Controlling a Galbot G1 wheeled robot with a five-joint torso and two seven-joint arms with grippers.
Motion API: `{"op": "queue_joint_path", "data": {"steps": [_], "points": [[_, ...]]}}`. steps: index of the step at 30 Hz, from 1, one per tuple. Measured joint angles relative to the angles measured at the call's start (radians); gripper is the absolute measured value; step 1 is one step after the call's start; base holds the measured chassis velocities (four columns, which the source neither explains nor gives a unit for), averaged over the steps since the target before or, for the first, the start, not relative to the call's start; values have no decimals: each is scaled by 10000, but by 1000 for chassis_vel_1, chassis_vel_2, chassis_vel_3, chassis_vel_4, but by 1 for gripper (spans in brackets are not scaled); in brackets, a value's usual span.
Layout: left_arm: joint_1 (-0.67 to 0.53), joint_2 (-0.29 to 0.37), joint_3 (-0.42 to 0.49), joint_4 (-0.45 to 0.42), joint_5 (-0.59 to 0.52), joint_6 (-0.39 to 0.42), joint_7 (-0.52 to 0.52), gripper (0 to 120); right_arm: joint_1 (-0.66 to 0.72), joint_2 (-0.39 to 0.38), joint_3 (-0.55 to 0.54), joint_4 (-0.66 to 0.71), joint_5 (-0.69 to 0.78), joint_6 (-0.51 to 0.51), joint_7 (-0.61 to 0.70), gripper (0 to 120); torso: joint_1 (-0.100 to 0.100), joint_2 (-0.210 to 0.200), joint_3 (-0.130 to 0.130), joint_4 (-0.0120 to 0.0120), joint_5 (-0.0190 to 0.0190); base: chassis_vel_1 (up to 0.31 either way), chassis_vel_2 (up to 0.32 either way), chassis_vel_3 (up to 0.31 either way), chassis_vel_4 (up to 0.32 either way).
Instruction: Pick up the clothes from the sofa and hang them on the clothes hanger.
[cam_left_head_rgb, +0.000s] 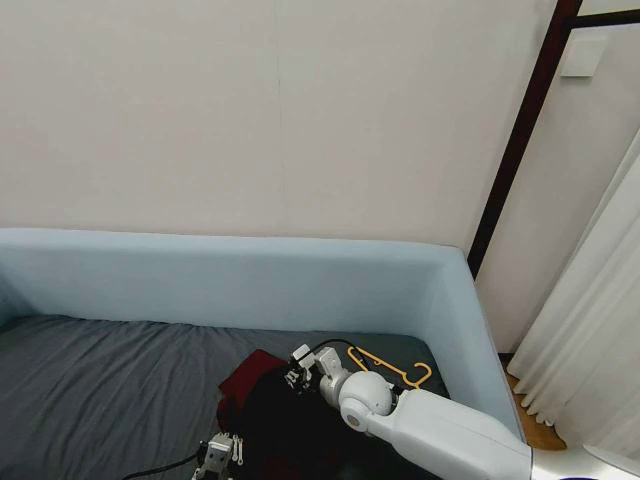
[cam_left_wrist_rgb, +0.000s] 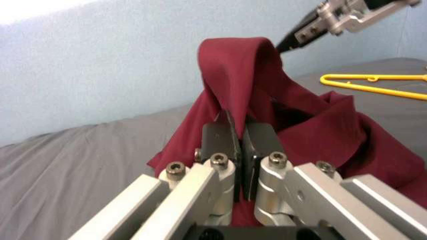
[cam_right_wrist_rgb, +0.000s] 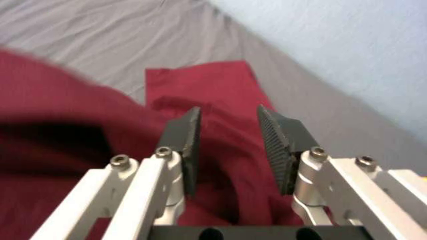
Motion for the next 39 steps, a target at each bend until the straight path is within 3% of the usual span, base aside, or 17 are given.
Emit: {"op": "queue_joint_path", "data": {"steps": [1, 2, 5, 7, 12, 20, 21, 29, 35, 39], "points": [[0, 0, 0, 0, 0, 0, 0, 0, 0, 0, 0, 0, 0, 0, 0, 35, 0, 0, 0, 0, 0, 0, 0, 0, 0], [39, -19, -16, -6, -2, -17, 2, 0, -18, -41, -17, 7, -39, -68, -116, 26, 0, 0, 0, -1, -1, 0, 0, 0, 0], [138, -51, -66, 76, 57, -109, 13, 0, -354, -61, 84, -93, -534, -122, -171, 15, 0, 0, 0, 0, 1, 0, 0, 0, 0], [201, -77, -94, 131, 83, -149, 14, 0, -482, -64, 142, -170, -761, -87, -157, 19, -1, 0, 0, -1, -1, 0, 0, 0, 0], [407, -215, -258, 405, 24, -266, -39, 0, -1032, -323, 660, -377, -1607, -11, -198, 41, 0, 1, 0, 0, 1, 0, 0, 0, 0], [426, -396, -134, 482, 158, -283, -27, 0, -1086, -691, 476, -263, -1983, -128, -672, 66, -1, 0, 0, -3, 0, 0, 0, 0, 0], [418, -449, -86, 518, 213, -284, -24, 0, -1049, -628, 401, -285, -2026, -137, -729, 73, 0, 0, 0, -3, 0, 0, 0, 0, 0], [735, -485, -119, 588, 444, -459, 1, 0, -400, 140, -100, -1345, -2226, -238, -1030, 98, 0, 0, 0, 1, -2, 0, 0, 0, 0], [830, -432, -141, 609, 516, -523, 9, 0, -402, 511, -192, -2001, -2671, -108, -1302, 94, 0, 0, 0, 0, -2, 0, 0, 0, 0], [836, -472, -120, 597, 535, -525, 12, 0, -384, 683, -306, -2281, -2916, 49, -1433, 76, 0, 0, 0, 0, -1, 0, 0, 0, 0]]}}
